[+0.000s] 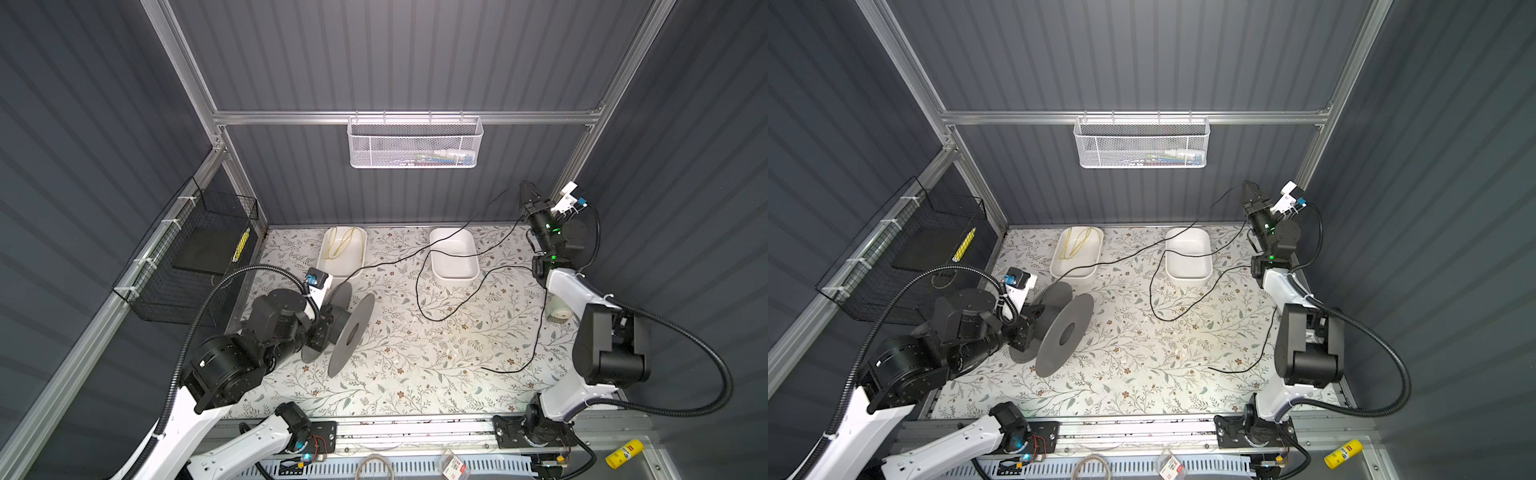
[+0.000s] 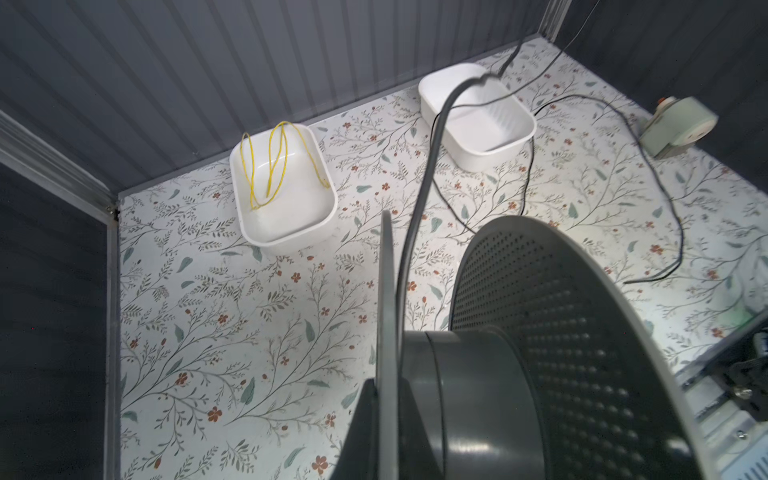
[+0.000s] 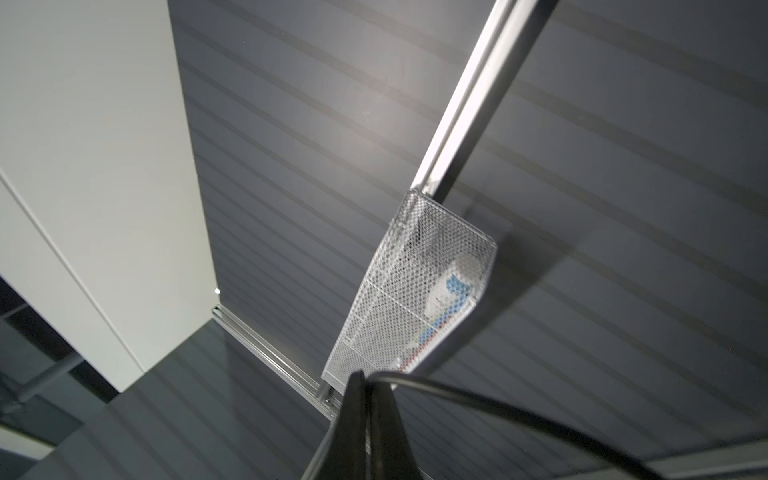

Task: Wrap the cables

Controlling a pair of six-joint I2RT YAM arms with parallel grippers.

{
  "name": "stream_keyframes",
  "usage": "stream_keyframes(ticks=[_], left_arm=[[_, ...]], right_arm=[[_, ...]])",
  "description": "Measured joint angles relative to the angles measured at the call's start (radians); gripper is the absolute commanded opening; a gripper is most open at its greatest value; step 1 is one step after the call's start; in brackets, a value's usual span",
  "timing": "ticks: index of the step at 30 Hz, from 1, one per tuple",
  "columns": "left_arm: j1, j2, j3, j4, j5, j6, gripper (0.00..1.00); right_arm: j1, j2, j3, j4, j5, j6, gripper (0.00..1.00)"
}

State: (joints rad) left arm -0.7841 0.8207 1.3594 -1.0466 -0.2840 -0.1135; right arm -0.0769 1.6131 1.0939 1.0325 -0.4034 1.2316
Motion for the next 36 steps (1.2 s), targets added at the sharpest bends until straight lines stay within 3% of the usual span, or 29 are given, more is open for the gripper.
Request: stream_keyframes(ticks=[8,15,24,29,36], left_arm=[[0.000,0.124,0.311,0.026,0.041,0.006,0.00],[0.000,0.279,0.475,0.167,-0.047,0.018,0.00],[0.000,0.492,0.364,0.486,-0.243,0.093,0.00],[0.000,0.539,0.276,0.606,-0.351,0.158,0.00],[0.004,0.555,0.198,0.740,-0.457,0.191,0.00]], right_arm=[[0.188,-0.197,-0.203,-0.321,0.145,-0.389,0.00],[0.505,-0.321,-0.406,-0.449,0.285,-0.584,0.00],[0.935,-0.625,-0.438,-0.544,0.438,-0.769,0.00],[1.022,-0.739,-0.406,-0.620,0.475,-0.836,0.00],[1.048,-0.769,-0.277,-0.674,0.424,-0.865,0.00]])
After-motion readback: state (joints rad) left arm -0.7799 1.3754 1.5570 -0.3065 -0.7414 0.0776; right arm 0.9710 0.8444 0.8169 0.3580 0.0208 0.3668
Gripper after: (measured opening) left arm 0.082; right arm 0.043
